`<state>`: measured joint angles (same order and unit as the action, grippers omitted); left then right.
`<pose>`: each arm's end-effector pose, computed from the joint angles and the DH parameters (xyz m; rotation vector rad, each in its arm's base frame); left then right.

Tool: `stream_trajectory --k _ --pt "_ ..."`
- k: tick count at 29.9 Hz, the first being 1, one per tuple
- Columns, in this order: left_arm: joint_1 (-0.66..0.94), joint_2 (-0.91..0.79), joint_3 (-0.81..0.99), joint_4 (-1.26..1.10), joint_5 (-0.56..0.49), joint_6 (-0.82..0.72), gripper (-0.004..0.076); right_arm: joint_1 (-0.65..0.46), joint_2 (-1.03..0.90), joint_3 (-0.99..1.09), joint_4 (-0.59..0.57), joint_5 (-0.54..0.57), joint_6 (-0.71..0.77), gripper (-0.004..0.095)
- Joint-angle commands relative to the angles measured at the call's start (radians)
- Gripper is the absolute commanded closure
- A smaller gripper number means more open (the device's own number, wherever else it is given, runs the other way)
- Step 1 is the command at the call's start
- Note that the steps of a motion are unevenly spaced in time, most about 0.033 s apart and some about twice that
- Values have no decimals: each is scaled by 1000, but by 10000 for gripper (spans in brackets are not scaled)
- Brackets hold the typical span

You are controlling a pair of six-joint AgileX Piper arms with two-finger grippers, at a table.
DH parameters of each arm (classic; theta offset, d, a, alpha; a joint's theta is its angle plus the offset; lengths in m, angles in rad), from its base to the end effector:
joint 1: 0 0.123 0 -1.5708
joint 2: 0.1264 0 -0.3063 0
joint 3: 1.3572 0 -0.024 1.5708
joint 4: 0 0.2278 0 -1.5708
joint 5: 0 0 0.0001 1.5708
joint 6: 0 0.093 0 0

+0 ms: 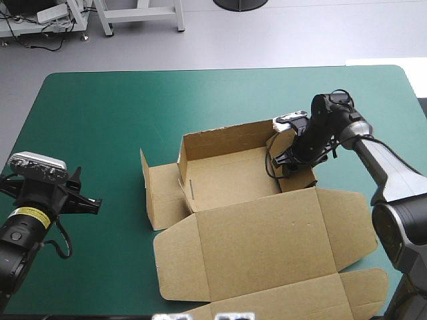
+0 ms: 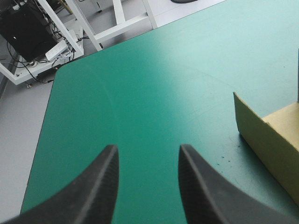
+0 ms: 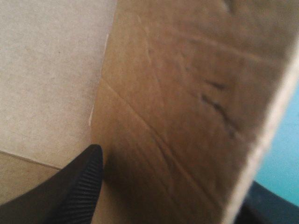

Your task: Fold the box

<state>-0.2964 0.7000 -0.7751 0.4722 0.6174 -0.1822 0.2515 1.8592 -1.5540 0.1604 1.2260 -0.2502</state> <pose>0.0989 -0.0046 0.3736 0.3243 1.9362 0.2075 0.3480 0.1039 0.2863 -0.6810 2.9282 0.2326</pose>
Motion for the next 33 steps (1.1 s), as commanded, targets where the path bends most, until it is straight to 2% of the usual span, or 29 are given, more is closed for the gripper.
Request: stream_trajectory --k 1,5,7,12,19,30,33 --pt "-5 -4 -26 9 -63 -9 426 25 -27 -62 -60 23 23 469" --pt "-5 -4 -26 5 -63 -9 426 32 -24 -80 -60 23 23 807" --pt "-5 -4 -26 5 -63 -9 426 32 -24 -80 -60 24 23 934" --pt "-5 -4 -26 -6 -63 -7 426 24 -26 -85 -45 24 23 933" --pt "-5 -4 -26 -30 -57 -5 416 -58 -103 -160 62 25 -27 933" --pt "-5 16 -29 -43 -70 -37 414 -201 -240 -187 311 25 -133 933" --pt "-5 53 -29 -43 -98 -67 414 -216 -276 -187 324 25 -146 933"
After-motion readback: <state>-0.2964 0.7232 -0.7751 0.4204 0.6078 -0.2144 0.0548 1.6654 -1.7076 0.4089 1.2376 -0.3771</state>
